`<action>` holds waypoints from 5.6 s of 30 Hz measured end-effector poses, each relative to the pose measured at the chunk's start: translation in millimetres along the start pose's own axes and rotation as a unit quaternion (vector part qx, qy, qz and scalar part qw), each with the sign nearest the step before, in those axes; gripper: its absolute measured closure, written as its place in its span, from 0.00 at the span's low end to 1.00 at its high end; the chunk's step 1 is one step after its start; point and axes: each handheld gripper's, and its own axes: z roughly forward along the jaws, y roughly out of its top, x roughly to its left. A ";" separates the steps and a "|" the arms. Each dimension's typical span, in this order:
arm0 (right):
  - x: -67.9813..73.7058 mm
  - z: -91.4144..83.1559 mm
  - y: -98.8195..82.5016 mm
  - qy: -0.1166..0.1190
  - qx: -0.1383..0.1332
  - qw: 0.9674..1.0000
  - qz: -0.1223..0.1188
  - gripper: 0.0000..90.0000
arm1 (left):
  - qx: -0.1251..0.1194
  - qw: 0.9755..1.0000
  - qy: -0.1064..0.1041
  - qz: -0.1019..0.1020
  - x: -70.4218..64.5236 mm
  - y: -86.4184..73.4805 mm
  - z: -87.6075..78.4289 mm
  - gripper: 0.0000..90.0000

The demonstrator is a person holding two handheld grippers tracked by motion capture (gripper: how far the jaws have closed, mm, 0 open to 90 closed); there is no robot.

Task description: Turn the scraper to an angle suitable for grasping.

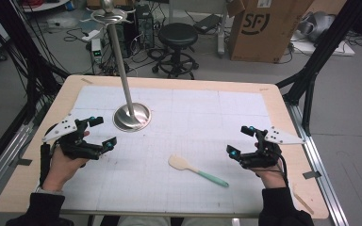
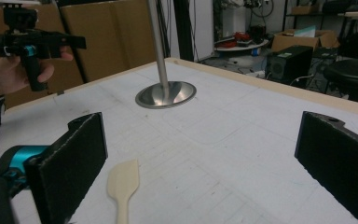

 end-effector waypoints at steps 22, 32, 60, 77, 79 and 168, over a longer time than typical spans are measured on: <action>23.3 4.4 -37.9 0.048 0.088 0.995 -0.024 0.89 | 0.005 1.000 0.000 -0.003 -0.3 -1.2 2.1 0.03; 36.1 10.6 -60.7 0.074 0.154 0.985 -0.021 1.00 | 0.005 1.000 0.000 -0.006 1.1 -1.6 2.7 0.03; 41.6 26.2 -73.7 0.057 0.259 0.964 -0.033 1.00 | 0.012 1.000 -0.004 -0.005 0.1 -2.7 4.5 0.03; 17.7 46.9 -66.3 -0.048 0.252 0.964 -0.073 1.00 | 0.020 1.000 -0.007 -0.004 -1.8 -4.9 9.6 0.03; 20.1 46.7 -66.1 -0.049 0.250 0.964 -0.073 1.00 | 0.018 1.000 -0.006 -0.005 -1.6 -4.7 9.2 0.03; 27.9 125.1 -51.9 -0.041 0.253 0.966 -0.024 1.00 | 0.016 1.000 -0.012 -0.013 -0.2 -5.1 11.7 0.03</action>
